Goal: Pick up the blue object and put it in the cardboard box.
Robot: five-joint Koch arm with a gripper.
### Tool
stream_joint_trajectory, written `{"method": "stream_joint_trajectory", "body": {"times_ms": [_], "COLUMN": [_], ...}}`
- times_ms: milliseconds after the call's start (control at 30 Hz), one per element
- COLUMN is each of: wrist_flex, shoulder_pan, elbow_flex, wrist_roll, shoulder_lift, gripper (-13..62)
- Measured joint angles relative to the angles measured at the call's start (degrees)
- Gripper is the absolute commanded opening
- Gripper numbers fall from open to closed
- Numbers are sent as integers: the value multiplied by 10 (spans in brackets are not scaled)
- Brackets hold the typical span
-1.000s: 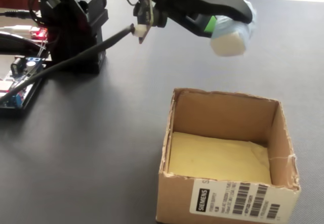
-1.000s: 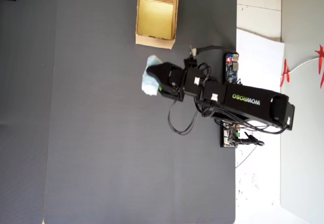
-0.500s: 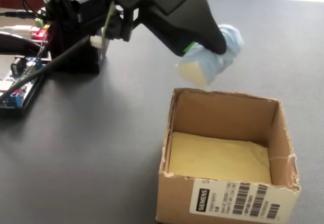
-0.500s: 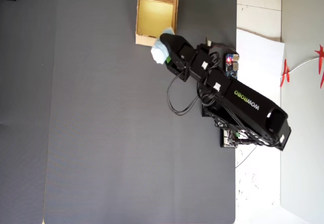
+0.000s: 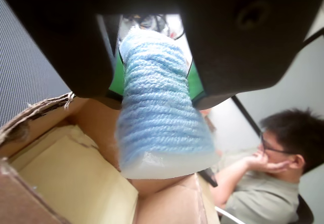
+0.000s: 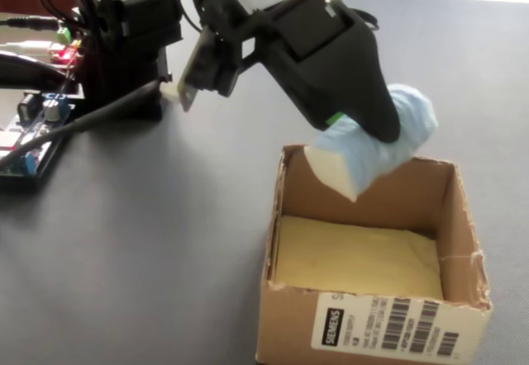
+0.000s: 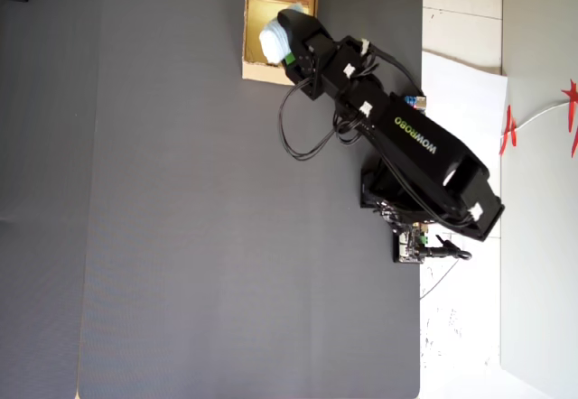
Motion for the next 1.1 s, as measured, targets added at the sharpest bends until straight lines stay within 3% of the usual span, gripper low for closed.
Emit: {"method": "stream_joint_trajectory", "body": {"times_ms": [167, 300, 733, 1100], "wrist_flex": [3, 25, 26, 26], "shoulder_pan": [10, 12, 3, -136], "elbow_flex": [-1, 0, 0, 62], "wrist_roll": [1, 1, -1, 57], "shoulder_lift": [-3, -3, 15, 105], "gripper": [213, 289, 317, 326]}}
